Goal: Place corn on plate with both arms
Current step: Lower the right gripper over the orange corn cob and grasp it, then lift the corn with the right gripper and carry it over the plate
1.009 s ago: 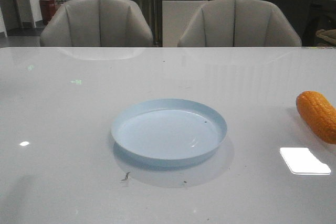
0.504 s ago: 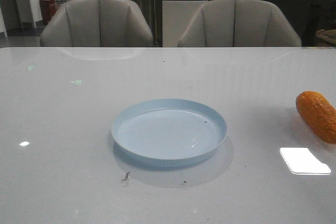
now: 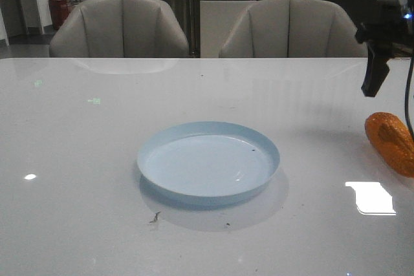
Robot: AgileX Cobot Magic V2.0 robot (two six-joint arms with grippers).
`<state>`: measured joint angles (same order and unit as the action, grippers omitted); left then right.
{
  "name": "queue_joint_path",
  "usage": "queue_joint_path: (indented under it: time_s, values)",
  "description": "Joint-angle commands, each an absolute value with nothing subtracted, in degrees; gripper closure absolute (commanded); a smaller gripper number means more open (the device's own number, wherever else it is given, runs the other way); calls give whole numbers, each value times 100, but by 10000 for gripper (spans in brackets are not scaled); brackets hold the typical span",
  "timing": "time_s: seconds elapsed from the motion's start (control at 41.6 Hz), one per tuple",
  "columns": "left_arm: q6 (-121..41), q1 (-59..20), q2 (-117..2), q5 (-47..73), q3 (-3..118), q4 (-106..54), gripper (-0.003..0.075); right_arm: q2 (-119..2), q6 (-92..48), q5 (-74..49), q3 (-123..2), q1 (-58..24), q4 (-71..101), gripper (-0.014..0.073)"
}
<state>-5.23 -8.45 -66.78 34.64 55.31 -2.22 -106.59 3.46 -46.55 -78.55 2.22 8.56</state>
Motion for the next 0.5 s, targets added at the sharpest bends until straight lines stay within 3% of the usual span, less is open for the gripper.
queue_joint_path:
  time_s: [0.0, 0.288, 0.336, 0.48]
  values:
    - [-463, -843, -6526, 3113, 5692, -273, 251, -10720, 349, -4700, -8127, 243, 968, 3]
    - [-463, -843, -6526, 3113, 5692, -270, 252, -11153, 349, -4738, -8127, 243, 915, 32]
    - [-463, -843, -6526, 3113, 5692, -260, 252, -11155, 349, -4738, -8127, 243, 898, 78]
    - [-463, -843, -6526, 3113, 5692, -260, 252, -11155, 344, -4725, -8127, 243, 894, 341]
